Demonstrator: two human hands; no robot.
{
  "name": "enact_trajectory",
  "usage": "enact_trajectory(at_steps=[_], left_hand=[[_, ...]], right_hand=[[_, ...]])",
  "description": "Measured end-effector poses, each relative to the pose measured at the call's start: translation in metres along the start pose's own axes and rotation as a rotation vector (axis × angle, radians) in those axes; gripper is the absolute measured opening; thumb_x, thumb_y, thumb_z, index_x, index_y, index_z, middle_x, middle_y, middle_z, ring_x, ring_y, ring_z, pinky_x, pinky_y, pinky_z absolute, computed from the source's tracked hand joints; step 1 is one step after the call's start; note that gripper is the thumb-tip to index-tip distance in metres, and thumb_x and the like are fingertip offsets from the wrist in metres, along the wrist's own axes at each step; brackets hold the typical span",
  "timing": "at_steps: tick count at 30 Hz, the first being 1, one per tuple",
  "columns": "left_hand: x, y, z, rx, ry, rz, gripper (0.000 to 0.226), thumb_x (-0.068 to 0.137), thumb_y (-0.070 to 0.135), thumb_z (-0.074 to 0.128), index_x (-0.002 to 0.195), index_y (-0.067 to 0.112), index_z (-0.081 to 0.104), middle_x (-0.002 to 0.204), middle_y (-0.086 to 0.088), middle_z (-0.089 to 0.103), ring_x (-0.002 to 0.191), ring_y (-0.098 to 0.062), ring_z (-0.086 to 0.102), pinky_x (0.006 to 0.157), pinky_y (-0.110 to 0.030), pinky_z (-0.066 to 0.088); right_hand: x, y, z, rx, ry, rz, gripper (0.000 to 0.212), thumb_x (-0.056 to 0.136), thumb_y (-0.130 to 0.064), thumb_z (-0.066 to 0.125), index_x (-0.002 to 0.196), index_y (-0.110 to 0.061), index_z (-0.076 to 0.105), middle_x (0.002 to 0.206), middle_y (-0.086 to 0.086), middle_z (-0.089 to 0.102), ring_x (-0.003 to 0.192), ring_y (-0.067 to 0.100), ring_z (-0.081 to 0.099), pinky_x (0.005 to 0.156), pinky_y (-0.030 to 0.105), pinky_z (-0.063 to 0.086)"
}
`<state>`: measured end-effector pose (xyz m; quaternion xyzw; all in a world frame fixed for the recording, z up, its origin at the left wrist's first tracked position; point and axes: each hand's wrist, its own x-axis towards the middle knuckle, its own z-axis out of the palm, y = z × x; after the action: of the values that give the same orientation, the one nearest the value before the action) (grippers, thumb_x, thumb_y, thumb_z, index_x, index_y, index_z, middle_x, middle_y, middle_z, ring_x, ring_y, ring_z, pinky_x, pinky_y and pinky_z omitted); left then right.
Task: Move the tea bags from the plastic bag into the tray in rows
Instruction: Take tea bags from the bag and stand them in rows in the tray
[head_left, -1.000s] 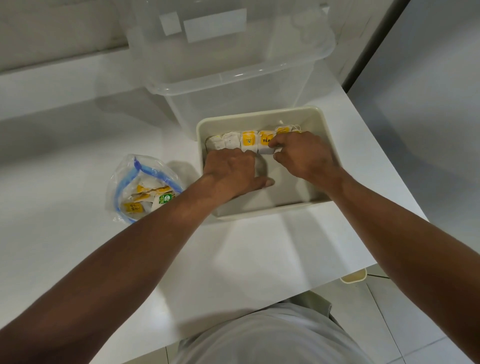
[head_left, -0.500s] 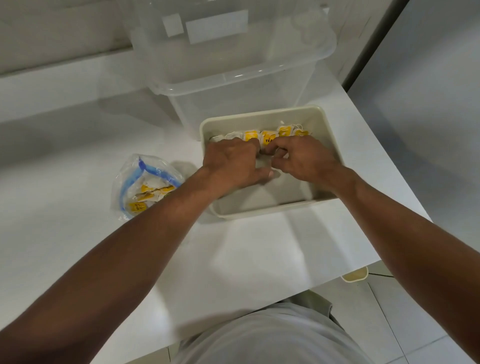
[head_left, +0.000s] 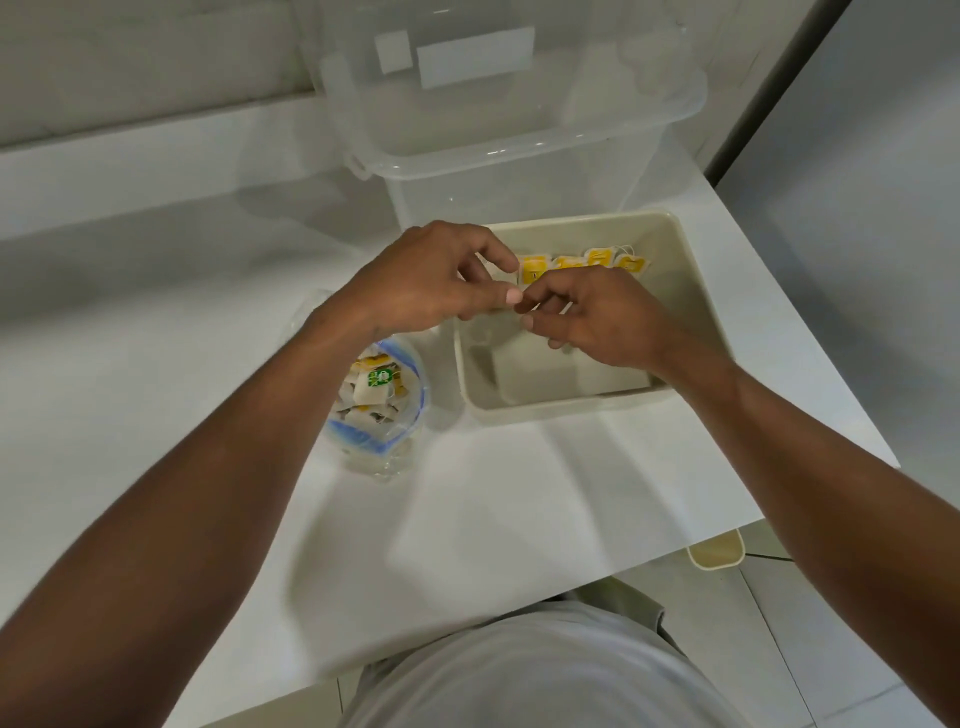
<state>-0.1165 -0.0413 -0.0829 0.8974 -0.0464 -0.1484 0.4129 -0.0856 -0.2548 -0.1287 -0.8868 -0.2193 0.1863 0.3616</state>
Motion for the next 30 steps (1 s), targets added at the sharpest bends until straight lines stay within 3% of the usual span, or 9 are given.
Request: enact_trajectory(at_steps=[4,10,15,19,25,30], left_hand=[[-0.021,-0.015,-0.012,-0.066,0.075,0.019,0.026,0.084,0.040,0.078,0.108,0.033,0.071,0.083,0.006,0.072,0.068,-0.010,0.070,0.071,-0.026,0.051],[-0.057,-0.049,-0.035,-0.052,0.139,0.003,0.017,0.087,0.024,0.073,0.098,0.036,0.071,0.084,0.009,0.070,0.070,-0.010,0.070,0.074,-0.033,0.056],[-0.081,-0.081,-0.045,0.199,0.110,-0.054,0.017,0.083,0.022,0.074,0.092,0.036,0.068,0.088,0.017,0.070,0.073,0.003,0.063,0.068,-0.028,0.051],[-0.092,-0.101,-0.041,0.482,0.131,-0.083,0.017,0.086,0.028,0.066,0.100,0.038,0.066,0.093,0.022,0.068,0.084,-0.010,0.061,0.067,-0.029,0.047],[-0.099,-0.111,-0.035,0.605,0.108,-0.022,0.015,0.090,0.040,0.065,0.104,0.038,0.064,0.099,0.016,0.069,0.086,-0.014,0.059,0.067,-0.027,0.045],[-0.100,-0.114,-0.033,0.599,0.117,-0.006,0.014,0.091,0.040,0.065,0.104,0.036,0.064,0.096,0.014,0.068,0.081,-0.015,0.057,0.065,-0.027,0.044]], right_hand=[[-0.001,-0.026,0.010,0.032,0.039,-0.038,0.012,0.089,-0.027,0.070,0.100,-0.022,0.073,0.079,-0.010,0.070,0.064,0.009,0.070,0.059,0.011,0.045],[-0.005,-0.071,0.031,0.177,0.049,-0.075,0.009,0.088,-0.025,0.072,0.096,-0.024,0.074,0.076,-0.009,0.069,0.063,0.009,0.069,0.058,0.012,0.045],[-0.004,-0.098,0.064,0.172,0.007,-0.081,0.011,0.085,-0.020,0.074,0.096,-0.023,0.075,0.075,-0.009,0.071,0.065,0.004,0.068,0.065,0.021,0.054],[-0.004,-0.105,0.091,-0.165,0.003,-0.130,0.018,0.085,-0.027,0.068,0.101,-0.033,0.073,0.084,-0.012,0.073,0.075,0.004,0.065,0.070,0.031,0.054],[-0.002,-0.118,0.116,-0.630,-0.023,-0.166,0.033,0.091,-0.046,0.057,0.123,-0.038,0.061,0.110,-0.009,0.067,0.091,0.015,0.062,0.066,0.025,0.035],[0.004,-0.123,0.129,-0.809,0.002,-0.196,0.039,0.094,-0.053,0.051,0.128,-0.034,0.057,0.113,-0.006,0.064,0.078,0.016,0.053,0.059,0.023,0.029]])
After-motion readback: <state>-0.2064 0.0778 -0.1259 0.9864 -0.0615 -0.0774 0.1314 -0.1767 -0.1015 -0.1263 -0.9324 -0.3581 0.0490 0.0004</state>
